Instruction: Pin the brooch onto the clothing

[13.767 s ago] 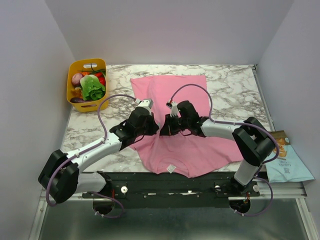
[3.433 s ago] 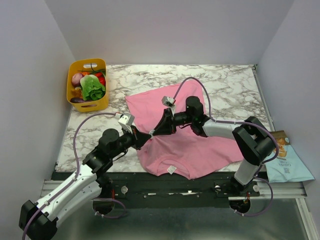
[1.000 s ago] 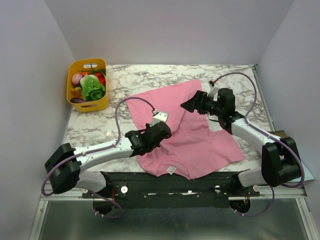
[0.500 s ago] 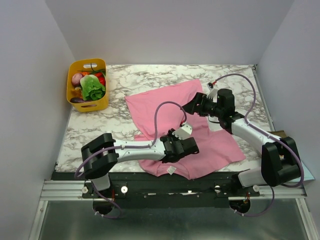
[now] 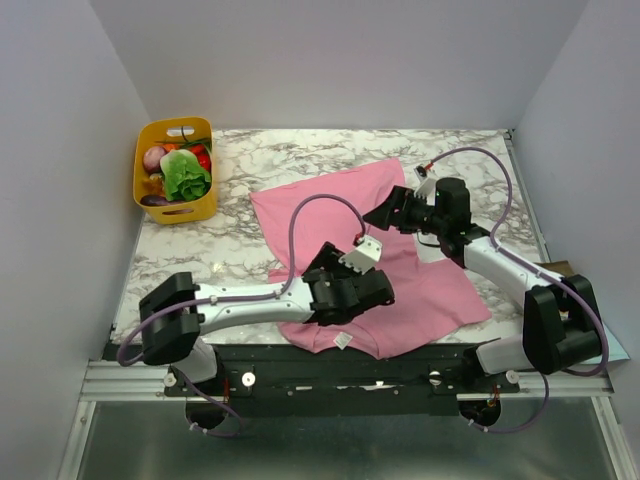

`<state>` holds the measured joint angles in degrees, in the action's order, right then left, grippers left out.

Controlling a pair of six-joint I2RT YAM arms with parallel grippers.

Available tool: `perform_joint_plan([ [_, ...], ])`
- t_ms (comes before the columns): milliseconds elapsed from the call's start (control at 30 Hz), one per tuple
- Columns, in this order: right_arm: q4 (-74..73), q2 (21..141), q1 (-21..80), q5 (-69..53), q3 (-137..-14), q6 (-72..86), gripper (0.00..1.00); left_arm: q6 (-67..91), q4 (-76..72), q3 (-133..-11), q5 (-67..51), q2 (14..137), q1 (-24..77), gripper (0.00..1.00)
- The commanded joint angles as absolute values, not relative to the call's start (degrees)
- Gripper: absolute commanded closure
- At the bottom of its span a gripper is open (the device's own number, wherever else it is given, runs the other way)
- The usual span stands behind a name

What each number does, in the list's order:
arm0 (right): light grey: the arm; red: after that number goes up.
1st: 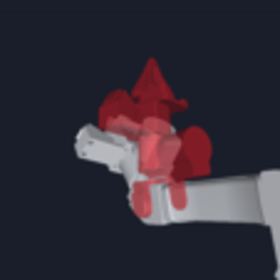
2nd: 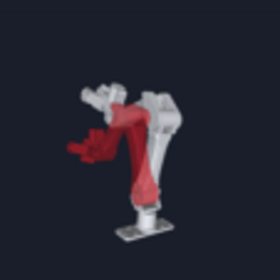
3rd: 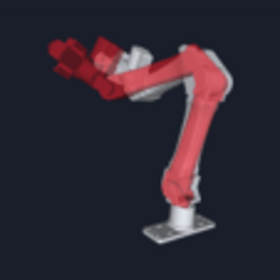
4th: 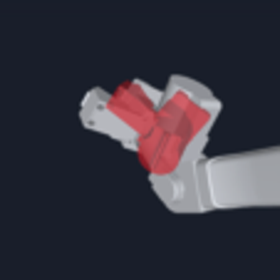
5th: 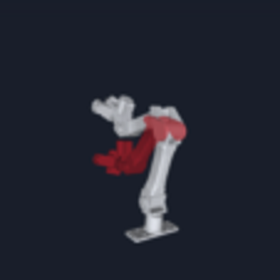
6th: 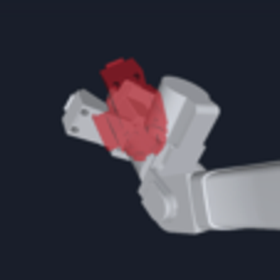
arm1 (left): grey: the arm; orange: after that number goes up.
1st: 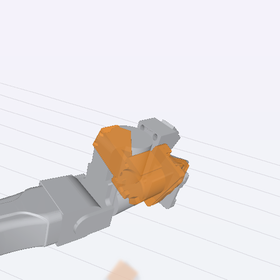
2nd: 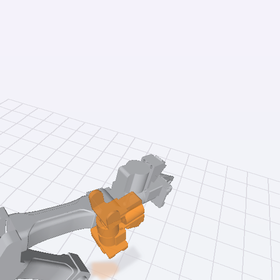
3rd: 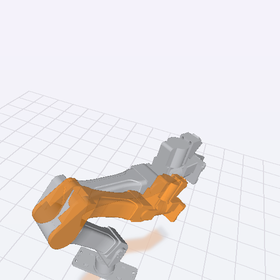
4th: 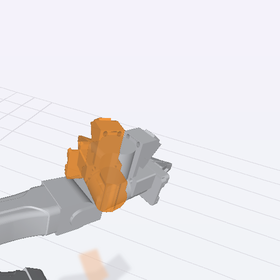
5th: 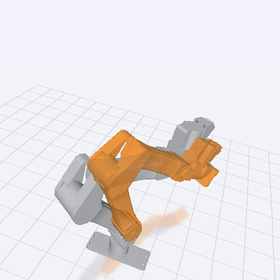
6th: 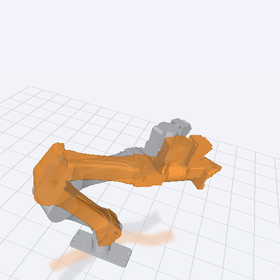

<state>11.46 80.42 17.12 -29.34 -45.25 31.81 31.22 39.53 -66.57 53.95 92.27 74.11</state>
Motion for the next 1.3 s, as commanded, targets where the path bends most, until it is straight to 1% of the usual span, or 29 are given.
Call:
perform_joint_plan([
  [0, 10.2, 78.4, 16.6, -29.5, -45.5, 29.9, 0.0, 29.4, 30.9, -63.5, 50.0, 83.9, 72.6, 0.14],
  [33, 10.1, 78.3, 16.6, -29.4, -45.7, 29.8, 0.0, 29.4, 29.5, -62.7, 48.6, 81.2, 70.8, 0.01],
  [100, 9.7, 78.2, 16.5, -29.1, -45.9, 29.4, 0.0, 29.4, 25.5, -60.1, 41.3, 78.1, 68.0, 0.01],
  [133, 9.5, 78.3, 16.5, -29.1, -46.2, 29.4, 0.0, 29.4, 23.8, -59.1, 38.0, 75.1, 64.0, 0.01],
  [167, 9.1, 78.5, 16.6, -28.9, -46.4, 29.1, 0.0, 29.4, 20.5, -56.8, 35.3, 73.5, 62.2, 0.01],
  [200, 9.0, 78.6, 16.5, -28.8, -46.7, 29.1, 0.0, 30.0, 18.8, -55.5, 28.4, 71.9, 59.8, 0.01],
  [233, 8.9, 78.7, 16.6, -28.9, -47.2, 29.1, 0.0, 30.4, 17.3, -54.2, 25.1, 69.1, 57.5, 0.01],
  [267, 8.5, 79.1, 16.6, -28.7, -47.5, 28.9, 0.0, 31.0, 14.9, -52.2, 22.3, 68.0, 52.7, 0.01],
  [300, 8.4, 79.2, 16.5, -28.6, -47.6, 28.9, 0.0, 32.1, 13.8, -51.4, 16.5, 66.8, 50.5, 0.01],
  [333, 8.3, 79.5, 16.6, -28.6, -47.9, 28.9, 0.0, 32.8, 13.1, -50.8, 14.3, 65.4, 48.3, 0.01],
  [367, 7.9, 79.9, 16.6, -28.3, -48.4, 28.8, 0.0, 33.6, 12.1, -49.8, 12.2, 65.0, 44.0, 0.01],
  [400, 7.7, 80.1, 16.5, -28.3, -48.8, 28.7, 0.0, 34.4, 11.6, -49.4, 10.0, 64.6, 41.9, 0.01],
  [433, 7.6, 80.3, 16.6, -28.2, -49.1, 28.7, 0.0, 36.0, 10.9, -48.9, 4.8, 64.3, 39.3, 0.01],
  [467, 7.1, 80.6, 16.6, -27.9, -49.7, 28.7, 0.0, 36.8, 9.4, -48.0, 2.3, 64.4, 37.1, 0.01],
  [500, 6.9, 81.0, 16.6, -27.7, -50.2, 28.7, 0.0, 38.0, 8.5, -47.6, 0.2, 64.6, 32.6, 0.01],
  [533, 6.7, 81.3, 16.6, -27.6, -50.5, 28.7, 0.0, 38.8, 7.7, -46.9, -5.0, 65.2, 30.5, 0.01],
  [633, 5.4, 82.3, 16.6, -26.4, -52.2, 28.4, 0.0, 42.1, 4.0, -44.9, -10.9, 66.5, 22.7, 0.01],
  [733, 2.0, 84.2, 16.5, -25.3, -55.9, 27.2, 0.0, 42.9, 5.5, -46.2, -12.1, 70.2, 15.8, 0.01],
  [867, -5.2, 87.6, 16.6, -19.6, -61.0, 27.1, 0.0, 42.3, 10.0, -50.7, -11.8, 76.5, 10.6, 0.02],
  [967, -7.1, 89.6, 16.6, -18.1, -63.9, 27.2, 0.0, 41.7, 13.2, -54.7, -9.5, 82.3, 9.5, 0.04],
  [1000, -7.4, 90.2, 16.6, -17.9, -64.2, 27.5, 0.0, 41.3, 13.8, -55.9, -7.2, 83.7, 9.4, 0.06],
  [1133, -8.6, 92.5, 16.4, -16.8, -67.1, 28.5, 0.0, 40.0, 15.9, -60.6, -2.7, 92.2, 9.0, 0.07],
  [1267, -10.1, 94.8, 16.1, -16.2, -70.0, 29.0, 0.0, 39.0, 17.9, -67.7, -0.4, 100.3, 8.8, 0.12],
])
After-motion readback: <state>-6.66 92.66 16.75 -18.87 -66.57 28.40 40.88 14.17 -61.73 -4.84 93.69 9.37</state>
